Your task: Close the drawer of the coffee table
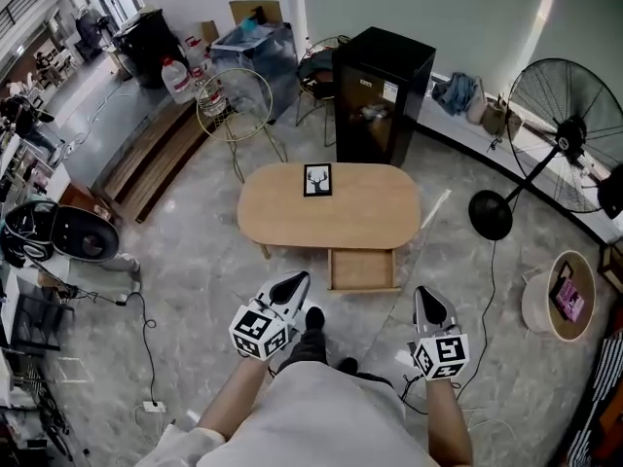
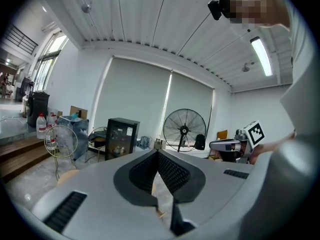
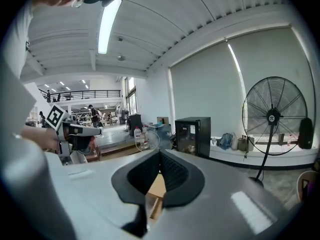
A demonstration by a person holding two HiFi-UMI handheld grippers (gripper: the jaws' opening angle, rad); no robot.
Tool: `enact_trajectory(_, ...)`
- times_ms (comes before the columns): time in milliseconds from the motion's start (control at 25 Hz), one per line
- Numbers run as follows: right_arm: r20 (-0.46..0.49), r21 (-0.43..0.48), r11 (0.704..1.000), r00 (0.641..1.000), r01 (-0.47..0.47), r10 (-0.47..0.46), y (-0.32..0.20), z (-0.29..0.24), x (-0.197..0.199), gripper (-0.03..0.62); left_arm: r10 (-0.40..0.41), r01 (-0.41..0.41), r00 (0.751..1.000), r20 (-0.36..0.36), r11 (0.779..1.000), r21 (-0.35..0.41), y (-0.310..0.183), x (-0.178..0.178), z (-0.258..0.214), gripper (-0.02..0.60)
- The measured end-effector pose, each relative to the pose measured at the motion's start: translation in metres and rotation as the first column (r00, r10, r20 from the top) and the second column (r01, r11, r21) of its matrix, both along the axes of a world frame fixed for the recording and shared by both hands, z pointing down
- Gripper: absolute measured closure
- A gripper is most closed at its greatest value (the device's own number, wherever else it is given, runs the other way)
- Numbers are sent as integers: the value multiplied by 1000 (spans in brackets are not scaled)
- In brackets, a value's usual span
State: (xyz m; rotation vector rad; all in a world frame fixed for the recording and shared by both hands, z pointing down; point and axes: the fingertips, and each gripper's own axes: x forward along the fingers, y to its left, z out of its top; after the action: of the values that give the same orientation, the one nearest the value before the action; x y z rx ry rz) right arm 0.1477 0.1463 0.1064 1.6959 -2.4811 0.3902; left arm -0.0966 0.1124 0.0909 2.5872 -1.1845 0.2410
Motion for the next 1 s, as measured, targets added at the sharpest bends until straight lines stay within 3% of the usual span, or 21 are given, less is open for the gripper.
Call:
enact_trajectory(440, -32, -55, 995, 996, -84, 82, -90, 17, -22, 583, 133, -132, 991, 23, 990, -51, -107, -4, 24, 574)
enact_trajectory(1000, -66, -163, 965, 978, -205, 197, -170, 67, -53, 583, 285, -279, 958, 29, 951, -133, -210, -19, 86, 574)
